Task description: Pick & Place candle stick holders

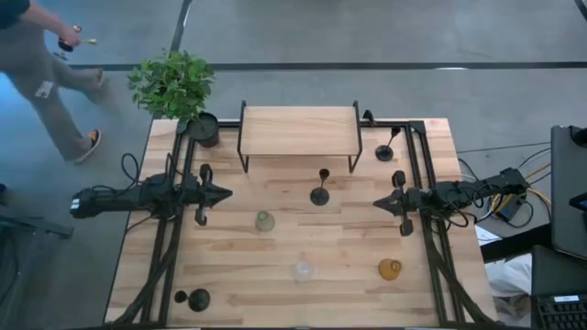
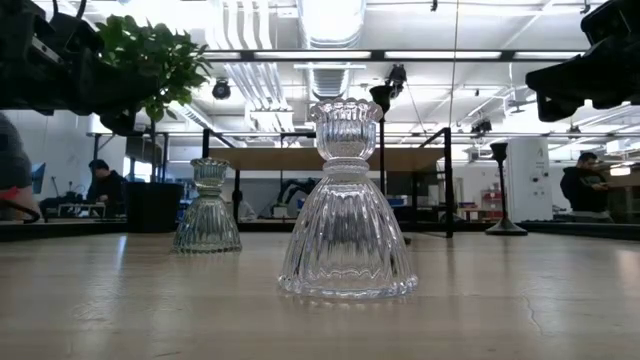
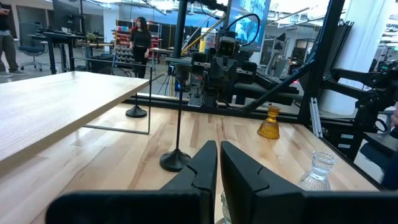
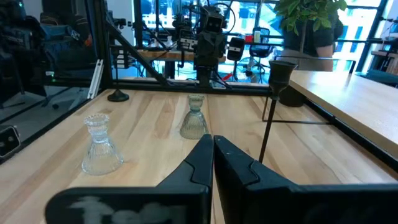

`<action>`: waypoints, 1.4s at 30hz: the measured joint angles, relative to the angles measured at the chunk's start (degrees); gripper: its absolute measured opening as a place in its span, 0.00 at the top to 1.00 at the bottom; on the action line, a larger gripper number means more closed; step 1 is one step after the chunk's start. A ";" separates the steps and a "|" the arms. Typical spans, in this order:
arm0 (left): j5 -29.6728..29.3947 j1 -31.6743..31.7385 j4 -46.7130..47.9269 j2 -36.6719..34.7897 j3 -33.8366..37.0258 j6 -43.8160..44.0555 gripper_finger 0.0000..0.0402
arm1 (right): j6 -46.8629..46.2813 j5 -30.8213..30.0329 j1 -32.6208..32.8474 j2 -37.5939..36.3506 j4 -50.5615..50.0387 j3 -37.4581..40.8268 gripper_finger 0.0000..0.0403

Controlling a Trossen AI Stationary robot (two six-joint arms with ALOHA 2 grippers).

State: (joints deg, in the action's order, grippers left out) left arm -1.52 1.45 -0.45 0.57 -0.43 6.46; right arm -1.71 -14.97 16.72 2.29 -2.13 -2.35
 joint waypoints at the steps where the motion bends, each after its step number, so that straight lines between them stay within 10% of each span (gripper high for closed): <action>1: 0.01 -0.02 0.00 -0.01 0.00 0.00 0.94 | -2.12 -0.02 0.01 0.01 0.61 -0.01 0.98; 8: 0.02 -0.02 -0.01 -0.01 0.00 0.00 0.94 | -21.23 -7.59 -0.06 0.51 15.84 -0.02 0.98; 15: 0.00 -0.02 -0.45 0.01 0.00 0.00 0.94 | -5.33 -18.57 -0.45 0.90 32.84 -1.67 0.98; 22: -0.06 -0.02 -0.85 -0.01 0.02 0.00 0.94 | 2.06 -26.20 -0.43 6.20 16.03 -16.84 0.98; 42: -0.07 -0.02 -0.96 0.01 0.02 0.00 0.94 | -25.70 -33.59 0.18 48.91 -22.06 -52.92 0.98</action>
State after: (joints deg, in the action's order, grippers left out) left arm -1.58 1.43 -1.41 0.58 -0.40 6.46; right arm -27.41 -48.56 16.90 51.21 -24.19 -55.26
